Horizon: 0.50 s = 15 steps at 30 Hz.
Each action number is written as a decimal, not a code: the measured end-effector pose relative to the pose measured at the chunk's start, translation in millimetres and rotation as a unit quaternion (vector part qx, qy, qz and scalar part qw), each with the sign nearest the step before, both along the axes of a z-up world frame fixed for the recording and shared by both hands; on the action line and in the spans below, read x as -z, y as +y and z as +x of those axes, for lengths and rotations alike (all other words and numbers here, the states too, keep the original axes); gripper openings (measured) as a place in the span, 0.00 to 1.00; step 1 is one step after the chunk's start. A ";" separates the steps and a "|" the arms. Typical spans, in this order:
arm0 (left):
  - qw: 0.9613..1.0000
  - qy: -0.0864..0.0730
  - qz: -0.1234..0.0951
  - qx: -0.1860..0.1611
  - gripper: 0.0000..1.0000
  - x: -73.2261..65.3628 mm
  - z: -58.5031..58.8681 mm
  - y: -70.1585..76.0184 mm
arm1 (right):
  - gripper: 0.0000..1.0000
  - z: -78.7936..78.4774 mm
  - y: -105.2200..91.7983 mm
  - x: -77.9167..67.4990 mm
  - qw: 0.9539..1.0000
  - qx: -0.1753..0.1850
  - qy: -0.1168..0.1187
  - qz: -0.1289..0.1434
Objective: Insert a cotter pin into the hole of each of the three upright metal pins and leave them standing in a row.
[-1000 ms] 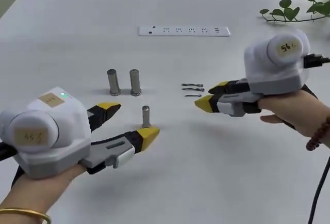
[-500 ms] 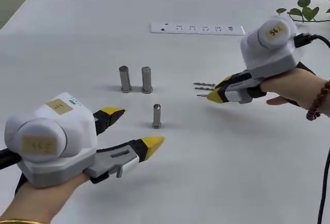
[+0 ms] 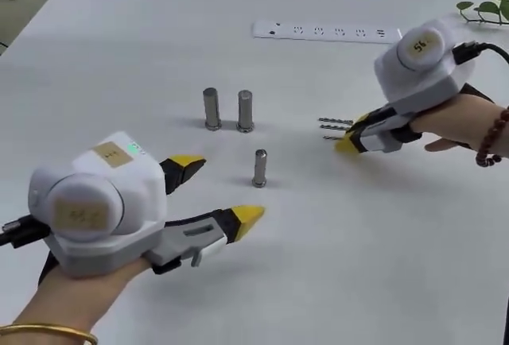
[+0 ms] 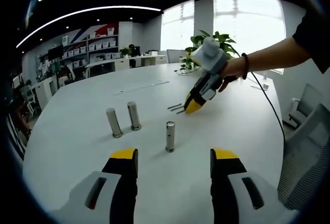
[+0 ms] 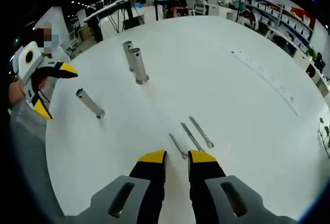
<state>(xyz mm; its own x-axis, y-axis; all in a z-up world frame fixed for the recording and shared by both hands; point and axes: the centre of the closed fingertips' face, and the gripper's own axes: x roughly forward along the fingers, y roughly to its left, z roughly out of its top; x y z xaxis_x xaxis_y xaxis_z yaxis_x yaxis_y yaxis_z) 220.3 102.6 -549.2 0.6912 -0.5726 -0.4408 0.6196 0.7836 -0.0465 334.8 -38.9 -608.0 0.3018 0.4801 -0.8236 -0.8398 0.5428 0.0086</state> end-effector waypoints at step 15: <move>1.000 0.004 0.000 -0.004 0.54 0.1 -0.1 3.2 | 0.00 7.0 -5.2 2.6 0.996 -0.060 -0.020 -0.065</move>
<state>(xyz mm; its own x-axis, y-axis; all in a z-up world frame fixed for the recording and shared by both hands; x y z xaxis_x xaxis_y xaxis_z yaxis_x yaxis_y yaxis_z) 220.2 105.9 -549.3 0.6921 -0.5675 -0.4461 0.6131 0.7883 -0.0516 341.8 -44.1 -610.5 0.2824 0.4055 -0.8694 -0.8972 0.4325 -0.0897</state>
